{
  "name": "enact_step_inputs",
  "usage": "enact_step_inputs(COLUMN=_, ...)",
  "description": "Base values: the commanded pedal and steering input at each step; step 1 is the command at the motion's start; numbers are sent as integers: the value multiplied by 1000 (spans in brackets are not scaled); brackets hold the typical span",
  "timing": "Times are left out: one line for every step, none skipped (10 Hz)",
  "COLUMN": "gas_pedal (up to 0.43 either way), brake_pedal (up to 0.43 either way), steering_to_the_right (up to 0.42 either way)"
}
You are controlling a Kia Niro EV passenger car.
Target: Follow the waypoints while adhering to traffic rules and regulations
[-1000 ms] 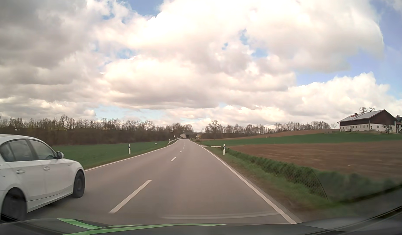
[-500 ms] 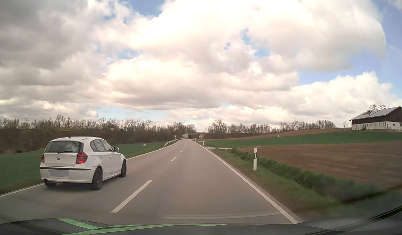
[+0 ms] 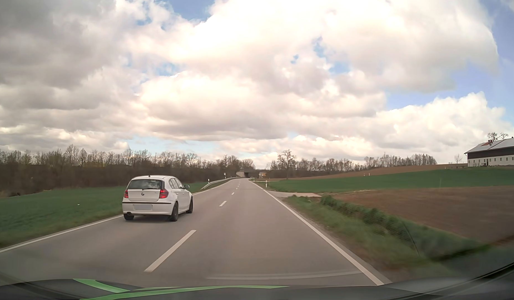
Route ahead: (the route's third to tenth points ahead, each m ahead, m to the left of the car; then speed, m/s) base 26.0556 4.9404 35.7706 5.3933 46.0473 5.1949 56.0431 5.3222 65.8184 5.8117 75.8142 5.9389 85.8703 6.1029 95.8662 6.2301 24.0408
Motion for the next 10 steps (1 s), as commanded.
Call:
enact_step_inputs(gas_pedal=157, brake_pedal=0, steering_to_the_right=-5)
enact_step_inputs(gas_pedal=157, brake_pedal=0, steering_to_the_right=-5)
enact_step_inputs(gas_pedal=157, brake_pedal=0, steering_to_the_right=-4)
enact_step_inputs(gas_pedal=157, brake_pedal=0, steering_to_the_right=-4)
enact_step_inputs(gas_pedal=157, brake_pedal=0, steering_to_the_right=-3)
enact_step_inputs(gas_pedal=157, brake_pedal=0, steering_to_the_right=-3)
enact_step_inputs(gas_pedal=157, brake_pedal=0, steering_to_the_right=-3)
enact_step_inputs(gas_pedal=157, brake_pedal=0, steering_to_the_right=-3)
enact_step_inputs(gas_pedal=169, brake_pedal=0, steering_to_the_right=-2)
enact_step_inputs(gas_pedal=169, brake_pedal=0, steering_to_the_right=-1)
